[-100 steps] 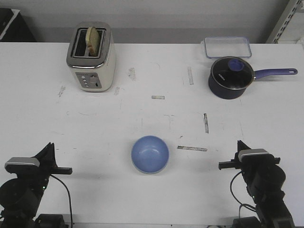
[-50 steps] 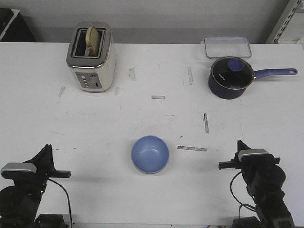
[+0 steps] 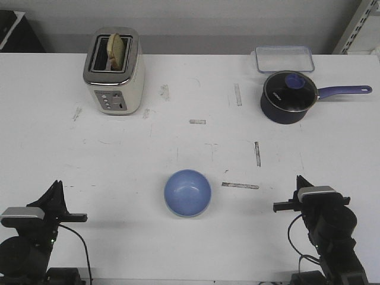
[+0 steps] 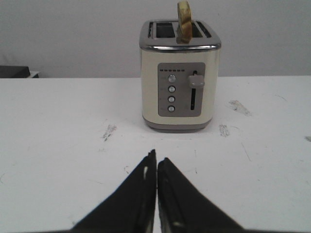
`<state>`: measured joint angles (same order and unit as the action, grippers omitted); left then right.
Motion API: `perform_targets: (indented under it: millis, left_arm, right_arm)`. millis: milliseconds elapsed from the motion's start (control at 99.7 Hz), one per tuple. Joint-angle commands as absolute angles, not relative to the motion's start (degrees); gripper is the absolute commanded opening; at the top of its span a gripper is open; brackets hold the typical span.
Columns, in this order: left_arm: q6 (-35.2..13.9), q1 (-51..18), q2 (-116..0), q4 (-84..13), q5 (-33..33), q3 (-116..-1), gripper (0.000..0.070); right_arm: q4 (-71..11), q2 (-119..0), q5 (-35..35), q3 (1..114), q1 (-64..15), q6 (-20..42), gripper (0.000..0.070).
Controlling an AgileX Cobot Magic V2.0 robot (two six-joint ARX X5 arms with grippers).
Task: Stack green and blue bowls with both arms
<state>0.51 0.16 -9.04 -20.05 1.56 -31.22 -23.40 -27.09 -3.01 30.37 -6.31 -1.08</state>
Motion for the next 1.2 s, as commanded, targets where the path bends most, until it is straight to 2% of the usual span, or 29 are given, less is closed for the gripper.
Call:
perform_targets:
  millis: [0, 140, 281, 491, 1194]
  left_arm:
    - [0.45, 0.73, -6.76, -17.74, 1.78, -27.68, 0.0001]
    - [0.45, 1.02, -0.16, -14.55, 1.76, -18.24, 0.0001]
    - [0.45, 0.75, -0.21, -9.89, 0.12, -11.42, 0.0001]
    - [0.47, 0.3, -0.19, 4.25, -0.34, -0.58, 0.0001]
    - [0.45, 0.3, -0.19, 4.03, -0.43, -0.73, 0.0001]
  right_arm:
    - [-22.72, -27.42, -3.05, 30.79, -6.39, -0.91, 0.0]
    - [-22.72, -27.42, -3.05, 30.79, -6.39, -0.91, 0.0]
    - [-22.74, -27.42, -3.05, 30.79, -6.39, -0.91, 0.0]
    - [-22.3, -27.42, -3.05, 30.79, -6.39, -0.91, 0.0]
    - [-22.28, -27.42, -3.05, 30.79, -6.39, -0.91, 0.0]
